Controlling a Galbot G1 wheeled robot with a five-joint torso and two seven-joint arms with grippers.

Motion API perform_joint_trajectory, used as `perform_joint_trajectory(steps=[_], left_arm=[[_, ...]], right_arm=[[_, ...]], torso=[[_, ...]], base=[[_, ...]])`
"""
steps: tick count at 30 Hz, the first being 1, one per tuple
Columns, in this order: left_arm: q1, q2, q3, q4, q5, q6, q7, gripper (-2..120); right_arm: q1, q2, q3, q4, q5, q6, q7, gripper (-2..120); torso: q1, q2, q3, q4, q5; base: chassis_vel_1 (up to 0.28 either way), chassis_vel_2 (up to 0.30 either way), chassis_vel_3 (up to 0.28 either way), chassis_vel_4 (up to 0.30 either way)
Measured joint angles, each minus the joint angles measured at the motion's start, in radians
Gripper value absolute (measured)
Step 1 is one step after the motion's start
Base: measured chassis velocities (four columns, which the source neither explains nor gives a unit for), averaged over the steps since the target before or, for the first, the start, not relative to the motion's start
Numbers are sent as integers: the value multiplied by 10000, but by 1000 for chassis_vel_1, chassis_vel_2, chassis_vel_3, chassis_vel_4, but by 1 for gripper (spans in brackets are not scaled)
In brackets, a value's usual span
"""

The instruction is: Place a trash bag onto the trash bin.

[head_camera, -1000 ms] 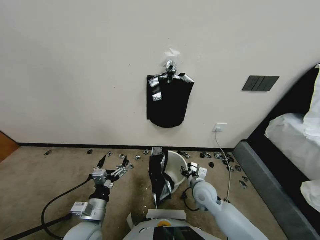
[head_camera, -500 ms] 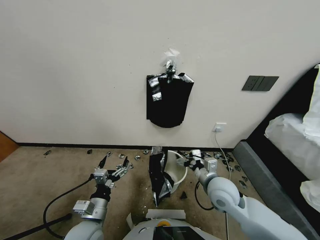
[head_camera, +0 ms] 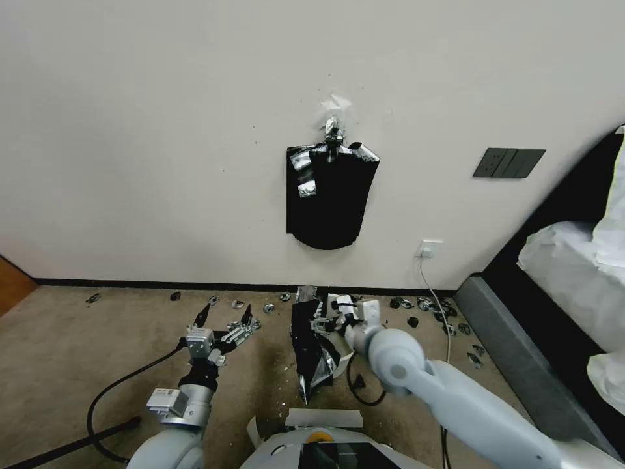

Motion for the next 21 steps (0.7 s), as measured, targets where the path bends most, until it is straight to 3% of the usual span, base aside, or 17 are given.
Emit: perform_joint_trajectory(steps=[6, 13, 16, 21], left_arm=[[-37, 1, 62, 50, -5, 13, -1, 100], [-89, 48, 209, 115, -27, 88, -39, 100], [-166, 168, 484, 168, -41, 230, -152, 100], [-324, 523, 933, 185, -104, 685, -381, 100]], right_arm=[[9, 299, 20, -382, 186, 7, 235, 45], [58, 227, -47, -465, -12, 17, 170, 24], [76, 180, -88, -508, -147, 15, -55, 8], [173, 65, -179, -624, -656, -24, -501, 0]], torso=[[0, 0, 0, 2, 1], [0, 0, 0, 2, 1], [0, 0, 0, 1, 2], [0, 0, 0, 4, 3]], base=[[0, 0, 0, 0], [0, 0, 0, 0], [0, 0, 0, 0], [0, 0, 0, 0]])
